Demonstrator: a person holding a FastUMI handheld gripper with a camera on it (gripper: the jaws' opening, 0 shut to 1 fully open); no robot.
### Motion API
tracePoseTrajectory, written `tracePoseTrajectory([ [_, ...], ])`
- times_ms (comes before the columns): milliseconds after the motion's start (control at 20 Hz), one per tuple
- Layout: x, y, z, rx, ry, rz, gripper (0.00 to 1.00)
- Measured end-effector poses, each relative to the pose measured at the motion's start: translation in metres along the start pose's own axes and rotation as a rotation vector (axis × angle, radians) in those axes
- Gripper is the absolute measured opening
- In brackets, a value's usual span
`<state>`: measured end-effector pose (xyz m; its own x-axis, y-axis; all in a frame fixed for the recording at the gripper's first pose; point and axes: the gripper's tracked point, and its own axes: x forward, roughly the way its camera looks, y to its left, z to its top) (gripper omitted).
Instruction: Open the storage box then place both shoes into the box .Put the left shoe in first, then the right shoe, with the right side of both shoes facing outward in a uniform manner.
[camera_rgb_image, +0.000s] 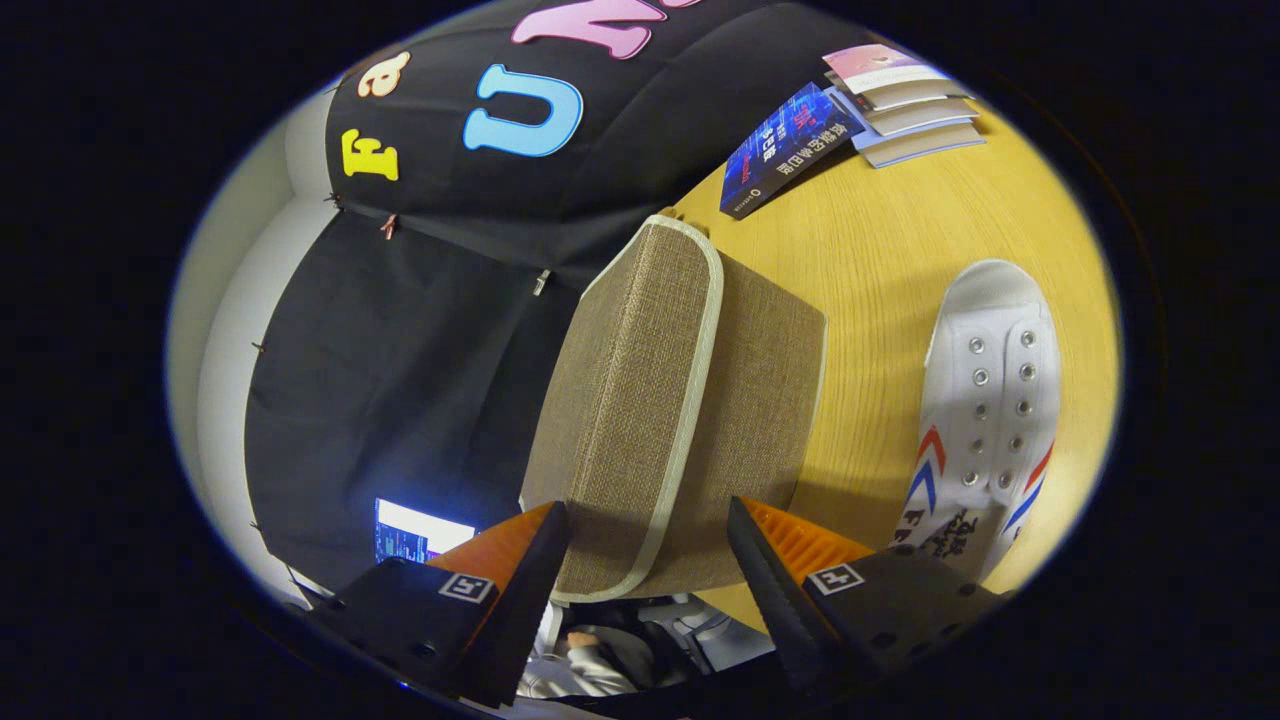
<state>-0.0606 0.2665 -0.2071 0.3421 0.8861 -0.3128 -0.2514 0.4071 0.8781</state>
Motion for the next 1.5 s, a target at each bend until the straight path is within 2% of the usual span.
tracePoseTrajectory([
  [100, 0.002, 0.008, 0.003, 0.053, 0.005, 0.051, 0.97],
  [300, 0.018, -0.001, -0.001, 0.087, 0.02, 0.048, 0.96],
  [500, 0.028, 0.008, -0.003, 0.202, 0.053, 0.117, 0.96],
  [650, 0.023, 0.02, 0.0, 0.271, 0.062, 0.181, 0.96],
  [750, 0.016, 0.027, 0.004, 0.31, 0.051, 0.209, 0.89],
  [950, 0.003, 0.042, 0.007, 0.354, 0.039, 0.252, 0.89],
  [1050, -0.003, 0.049, 0.014, 0.384, 0.006, 0.282, 0.77],
  [1200, -0.006, 0.06, 0.013, 0.399, 0.003, 0.294, 0.75],
  [1300, -0.007, 0.069, 0.016, 0.435, 0.007, 0.322, 0.52],
  [1400, -0.008, 0.083, 0.014, 0.444, 0.021, 0.348, 0.52],
  [1450, -0.006, 0.077, 0.019, 0.44, -0.016, 0.313, 0.35],
  [1500, -0.002, 0.082, 0.024, 0.438, -0.026, 0.329, 0.18],
])
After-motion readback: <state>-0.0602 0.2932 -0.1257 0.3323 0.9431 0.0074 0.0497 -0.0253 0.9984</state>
